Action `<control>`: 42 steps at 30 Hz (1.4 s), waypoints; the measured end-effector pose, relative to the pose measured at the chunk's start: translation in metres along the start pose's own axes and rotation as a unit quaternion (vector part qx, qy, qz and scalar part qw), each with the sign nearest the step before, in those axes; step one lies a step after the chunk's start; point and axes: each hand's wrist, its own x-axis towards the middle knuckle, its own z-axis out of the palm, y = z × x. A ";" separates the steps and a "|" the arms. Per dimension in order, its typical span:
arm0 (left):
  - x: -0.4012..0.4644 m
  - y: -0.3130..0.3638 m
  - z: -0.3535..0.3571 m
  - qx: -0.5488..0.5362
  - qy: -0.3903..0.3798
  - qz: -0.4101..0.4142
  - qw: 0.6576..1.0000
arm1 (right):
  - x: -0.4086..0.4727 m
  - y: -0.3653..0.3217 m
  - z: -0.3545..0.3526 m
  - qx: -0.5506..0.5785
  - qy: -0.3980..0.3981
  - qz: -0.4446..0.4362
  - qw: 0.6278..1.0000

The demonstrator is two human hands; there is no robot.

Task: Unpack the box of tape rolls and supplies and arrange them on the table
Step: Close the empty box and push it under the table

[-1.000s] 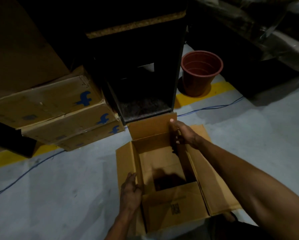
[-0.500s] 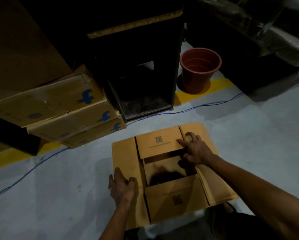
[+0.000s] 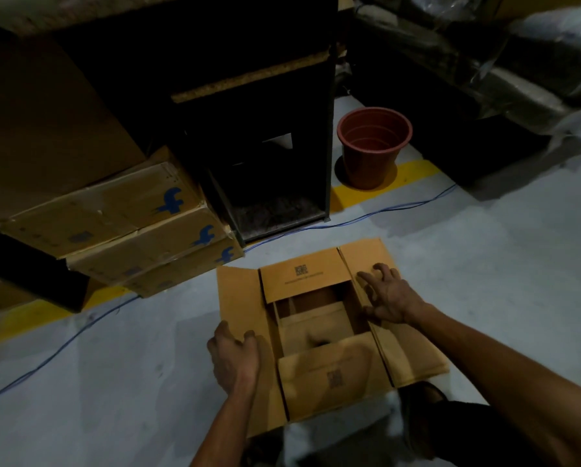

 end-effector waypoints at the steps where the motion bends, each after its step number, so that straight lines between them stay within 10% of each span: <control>1: -0.005 0.004 -0.001 -0.002 0.001 0.014 1.000 | -0.005 0.005 0.000 0.004 0.004 0.016 1.000; 9: -0.038 0.013 0.015 -0.077 -0.124 0.191 0.971 | -0.031 0.026 -0.003 0.043 -0.055 0.131 0.989; 19: -0.039 -0.020 0.044 0.114 -0.387 0.243 0.882 | -0.025 0.014 -0.009 0.128 -0.074 0.177 0.973; 30: -0.026 -0.042 0.050 0.258 -0.370 0.316 0.835 | -0.030 -0.041 -0.031 0.211 0.151 0.058 0.964; 42: -0.032 -0.047 0.047 0.270 -0.300 0.334 0.852 | -0.056 -0.097 0.042 0.042 -0.076 -0.057 0.995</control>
